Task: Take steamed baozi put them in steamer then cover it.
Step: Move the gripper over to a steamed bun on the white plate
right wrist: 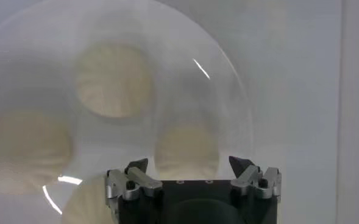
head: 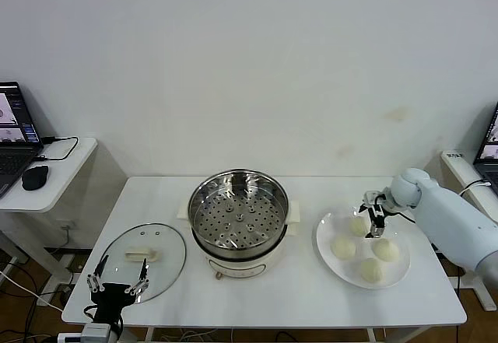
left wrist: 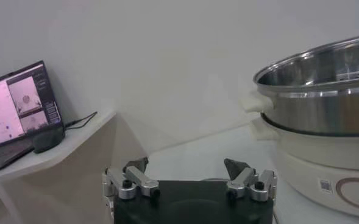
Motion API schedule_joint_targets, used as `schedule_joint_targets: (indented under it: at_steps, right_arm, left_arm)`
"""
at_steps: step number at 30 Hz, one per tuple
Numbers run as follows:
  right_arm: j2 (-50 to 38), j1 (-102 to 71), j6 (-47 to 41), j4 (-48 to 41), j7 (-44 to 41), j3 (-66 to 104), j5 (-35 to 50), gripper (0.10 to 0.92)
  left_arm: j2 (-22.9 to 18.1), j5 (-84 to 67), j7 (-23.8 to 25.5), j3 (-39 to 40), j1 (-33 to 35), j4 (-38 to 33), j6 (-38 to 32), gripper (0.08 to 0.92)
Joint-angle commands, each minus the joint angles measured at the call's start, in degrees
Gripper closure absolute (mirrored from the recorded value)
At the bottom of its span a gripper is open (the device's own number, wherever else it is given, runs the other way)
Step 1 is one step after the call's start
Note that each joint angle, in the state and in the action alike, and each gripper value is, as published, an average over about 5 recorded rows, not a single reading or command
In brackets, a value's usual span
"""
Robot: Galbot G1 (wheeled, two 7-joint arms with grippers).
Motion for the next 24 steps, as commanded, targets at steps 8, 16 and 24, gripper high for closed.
schedule_joint_targets:
  at_steps: [8,16,24]
  right_arm:
    - [1.33,0.04,-0.25,-1.61,-0.36,-0.27,-0.82,0.330]
    - [1.10,-0.17,-0.29,-1.64,-0.70,-0.47,-1.05,0.405]
    - [-0.41,1.40,-0.34,1.19,-0.64,-2.27,1.34,0.445]
  left_arm:
    - [-0.08,-0.04,0.08,0.19,-0.08,-0.04,0.09,0.177]
    - [-0.13,-0.08,0.04,0.12,0.11,-0.22,0.06,0.177]
    - [0.07,-0.13,0.02,-0.22,0.42,-0.85,0.07,0.177]
